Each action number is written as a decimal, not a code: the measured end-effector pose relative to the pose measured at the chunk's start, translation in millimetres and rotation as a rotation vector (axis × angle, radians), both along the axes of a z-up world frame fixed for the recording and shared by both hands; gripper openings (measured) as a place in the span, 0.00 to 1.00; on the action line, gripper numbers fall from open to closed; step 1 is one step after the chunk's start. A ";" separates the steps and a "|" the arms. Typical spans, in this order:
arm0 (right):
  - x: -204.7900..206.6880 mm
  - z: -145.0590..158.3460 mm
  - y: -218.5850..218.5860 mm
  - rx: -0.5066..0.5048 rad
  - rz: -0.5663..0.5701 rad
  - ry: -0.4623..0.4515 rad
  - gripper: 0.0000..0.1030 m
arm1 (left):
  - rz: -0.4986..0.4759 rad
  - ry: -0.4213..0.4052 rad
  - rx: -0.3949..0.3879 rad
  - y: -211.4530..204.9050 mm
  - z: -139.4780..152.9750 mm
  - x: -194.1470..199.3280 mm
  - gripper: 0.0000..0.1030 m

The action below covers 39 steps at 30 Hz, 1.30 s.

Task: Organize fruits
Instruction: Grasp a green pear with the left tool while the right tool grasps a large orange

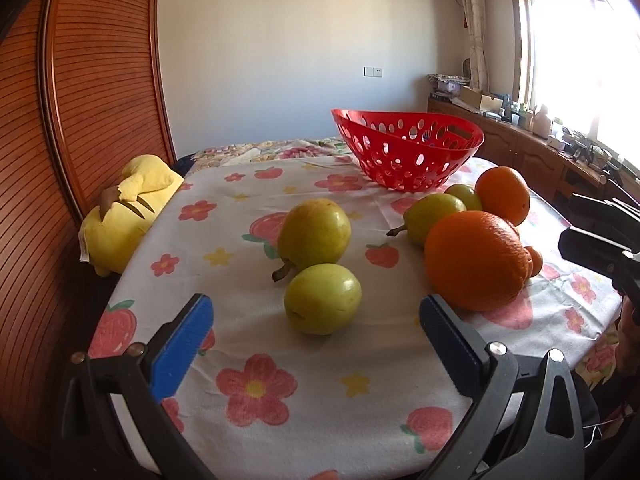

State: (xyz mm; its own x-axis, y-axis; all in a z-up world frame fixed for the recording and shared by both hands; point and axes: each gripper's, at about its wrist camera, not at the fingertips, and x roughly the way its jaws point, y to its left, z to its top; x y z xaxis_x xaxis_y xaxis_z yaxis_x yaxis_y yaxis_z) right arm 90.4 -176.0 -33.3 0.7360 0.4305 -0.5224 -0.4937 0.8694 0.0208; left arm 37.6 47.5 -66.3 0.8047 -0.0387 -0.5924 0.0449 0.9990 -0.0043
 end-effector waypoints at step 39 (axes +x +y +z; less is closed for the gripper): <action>45.2 -49.2 63.8 -0.216 0.126 0.091 0.83 | -0.118 0.150 0.002 5.5 -29.1 53.1 0.62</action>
